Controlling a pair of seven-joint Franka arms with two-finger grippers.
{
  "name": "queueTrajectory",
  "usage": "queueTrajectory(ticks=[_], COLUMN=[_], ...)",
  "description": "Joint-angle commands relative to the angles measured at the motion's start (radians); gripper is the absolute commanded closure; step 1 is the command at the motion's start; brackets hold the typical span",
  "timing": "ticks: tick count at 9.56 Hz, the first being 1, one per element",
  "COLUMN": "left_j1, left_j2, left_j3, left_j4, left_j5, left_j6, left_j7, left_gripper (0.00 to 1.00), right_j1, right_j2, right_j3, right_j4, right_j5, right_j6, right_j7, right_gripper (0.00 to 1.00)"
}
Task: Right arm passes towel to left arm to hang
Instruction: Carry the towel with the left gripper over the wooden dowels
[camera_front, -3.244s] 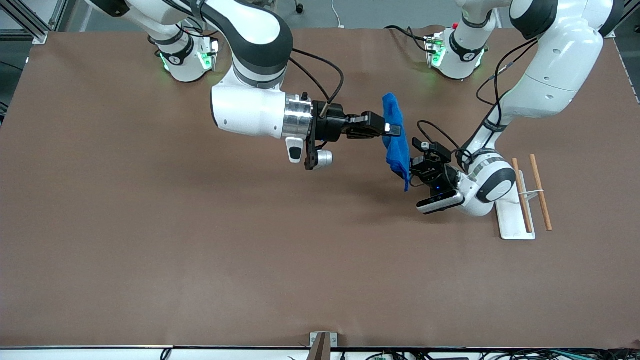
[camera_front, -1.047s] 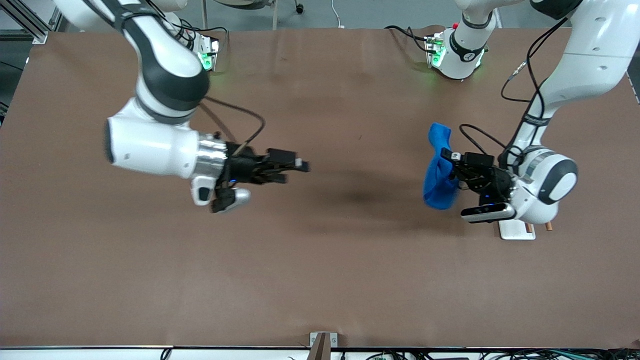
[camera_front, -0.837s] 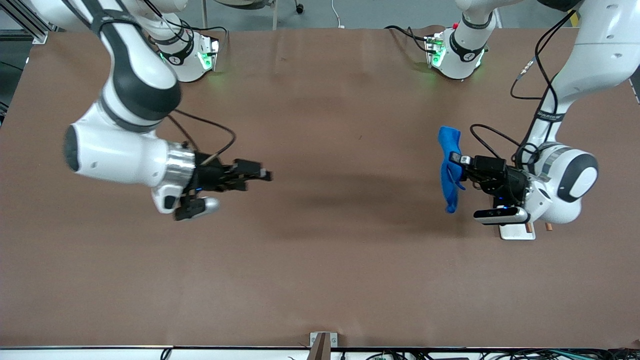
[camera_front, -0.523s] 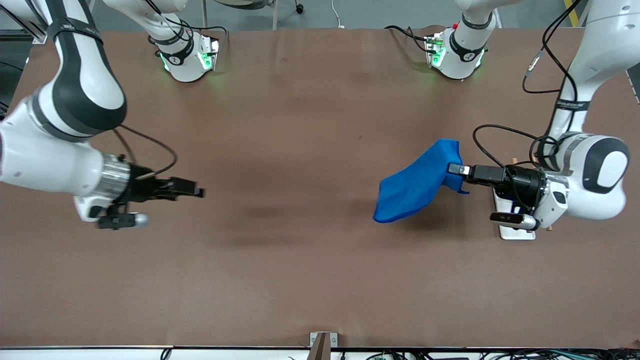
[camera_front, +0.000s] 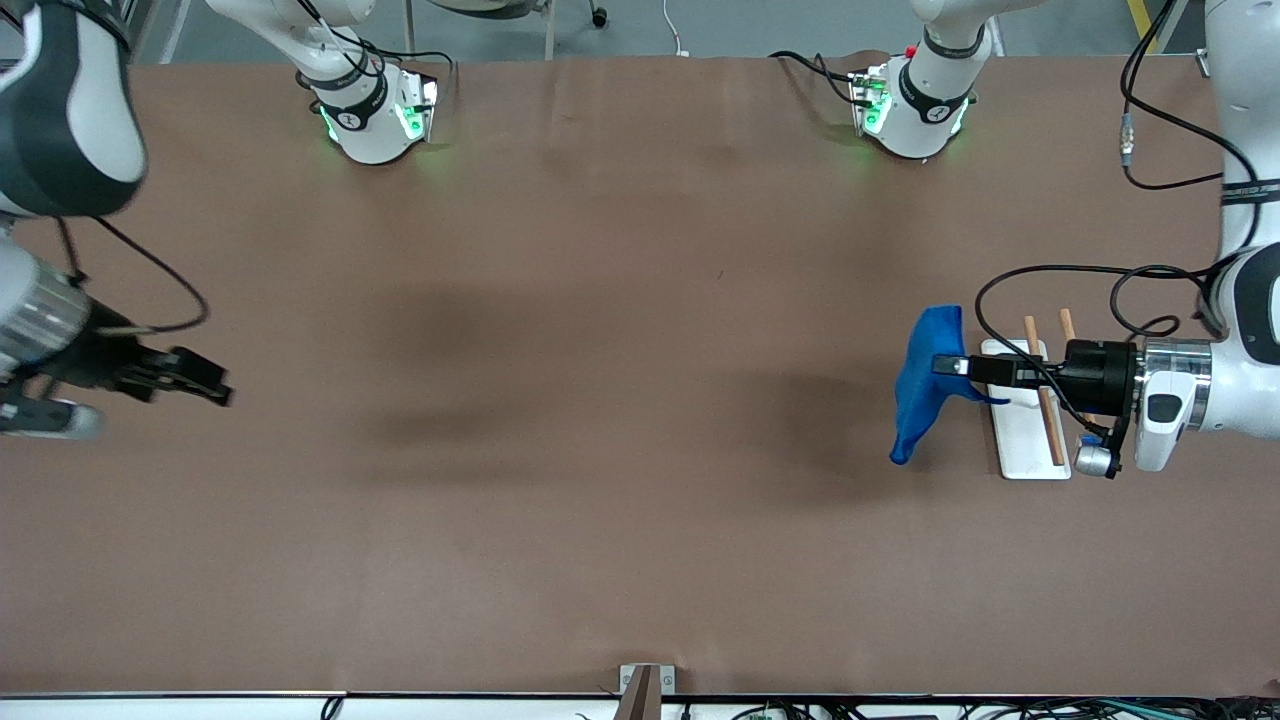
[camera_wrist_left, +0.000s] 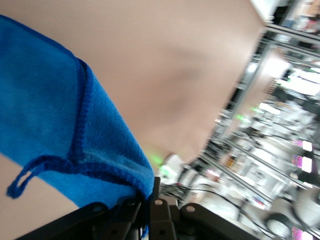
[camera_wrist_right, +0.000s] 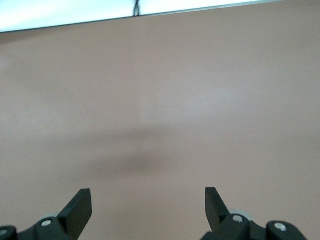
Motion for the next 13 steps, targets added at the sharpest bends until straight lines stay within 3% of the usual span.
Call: queueTrajectory(ticks=[1,4,7,8,11,13], left_j1=[0.019,0.027,0.030,0.062,0.105,0.136], left_j2=[0.020,0.020,0.025,0.026,0.028,0.025], left_j3=[0.001,0.001,0.001,0.001,0.000,0.000], left_j4=[0.010,0.007,0.006,0.004,0.007,0.012], left_j5=[0.179,0.397,0.570,0.587,0.690,0.715], left_j6=[0.030,0.079,0.088,0.088,0.088,0.085], left_j7=[-0.005,-0.098,-0.209,-0.188,-0.045,0.063], left_gripper=[1.00,1.00,1.00,1.00,1.00,1.00], right_j1=[0.009,0.018,0.087,0.098,0.095,0.057], right_j2=[-0.046,-0.136,-0.291,-0.291,-0.232,-0.228], right_j3=[-0.082,-0.146,-0.274,-0.288,-0.278,-0.194], right_j4=[0.039,0.033,-0.123,-0.099,-0.017,-0.016], right_j5=[-0.036,-0.021,-0.001,0.024,-0.011,-0.076], right_j6=[-0.037,-0.159,-0.245,-0.277,-0.299,-0.301], right_j7=[-0.062,-0.048,-0.048,-0.062,-0.077,-0.076], right_gripper=[0.00,0.00,0.00,0.00,0.00,0.00])
